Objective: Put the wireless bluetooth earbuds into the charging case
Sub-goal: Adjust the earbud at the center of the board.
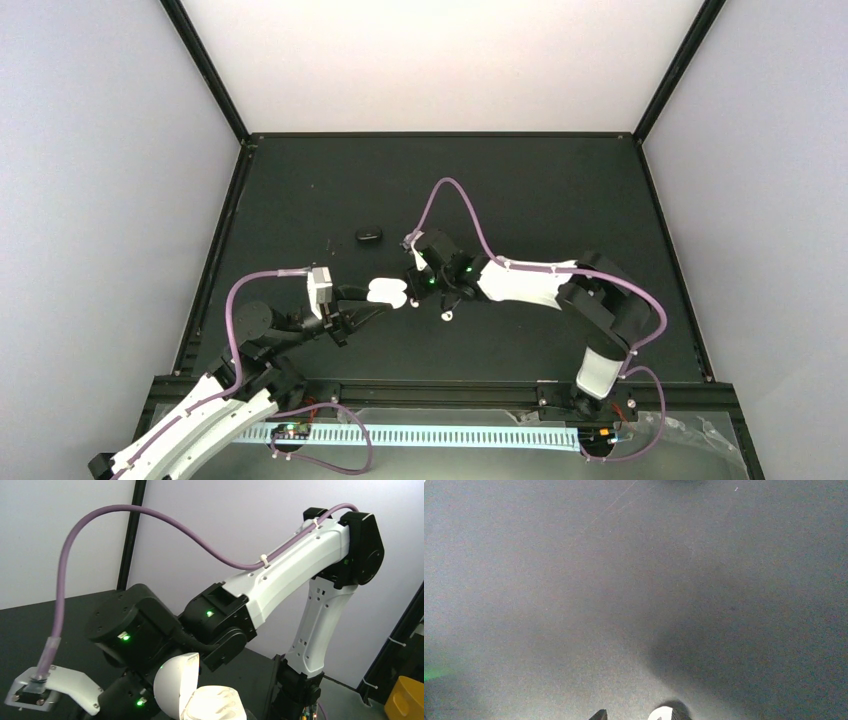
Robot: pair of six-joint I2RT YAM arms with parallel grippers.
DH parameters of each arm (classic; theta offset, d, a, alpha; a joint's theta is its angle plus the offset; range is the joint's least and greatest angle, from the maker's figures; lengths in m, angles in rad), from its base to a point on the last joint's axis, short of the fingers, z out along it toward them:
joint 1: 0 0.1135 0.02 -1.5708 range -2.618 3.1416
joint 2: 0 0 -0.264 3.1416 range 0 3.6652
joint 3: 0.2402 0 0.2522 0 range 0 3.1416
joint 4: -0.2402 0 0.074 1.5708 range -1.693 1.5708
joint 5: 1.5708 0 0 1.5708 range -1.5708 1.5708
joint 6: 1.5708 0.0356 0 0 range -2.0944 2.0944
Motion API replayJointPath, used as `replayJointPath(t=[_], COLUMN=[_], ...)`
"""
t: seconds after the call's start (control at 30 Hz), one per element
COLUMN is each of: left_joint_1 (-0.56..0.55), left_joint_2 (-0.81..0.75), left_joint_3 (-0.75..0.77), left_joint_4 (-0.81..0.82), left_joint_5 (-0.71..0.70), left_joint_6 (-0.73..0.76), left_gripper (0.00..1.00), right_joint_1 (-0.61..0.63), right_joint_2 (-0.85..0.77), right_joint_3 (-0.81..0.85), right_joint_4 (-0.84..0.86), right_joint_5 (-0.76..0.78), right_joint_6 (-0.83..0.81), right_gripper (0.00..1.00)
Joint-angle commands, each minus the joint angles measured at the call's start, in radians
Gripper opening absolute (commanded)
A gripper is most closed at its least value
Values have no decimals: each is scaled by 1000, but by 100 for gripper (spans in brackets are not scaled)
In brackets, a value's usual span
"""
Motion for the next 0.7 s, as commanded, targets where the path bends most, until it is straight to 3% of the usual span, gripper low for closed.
replayJointPath(t=[0.0, 0.37, 0.67], left_joint_1=[-2, -2, -1], left_joint_2=[-17, -17, -19], left_joint_3=[34, 30, 30], left_joint_4=[3, 2, 1], left_joint_5=[-1, 1, -1], left_joint_6=[3, 4, 3], left_gripper=[1, 2, 1], right_joint_1=[-11, -21, -22], right_joint_2=[47, 140, 105], right_joint_3=[51, 75, 5], right_joint_4=[10, 12, 36], right_joint_5=[-15, -45, -77], right_joint_6=[-18, -9, 16], right_gripper=[32, 34, 34])
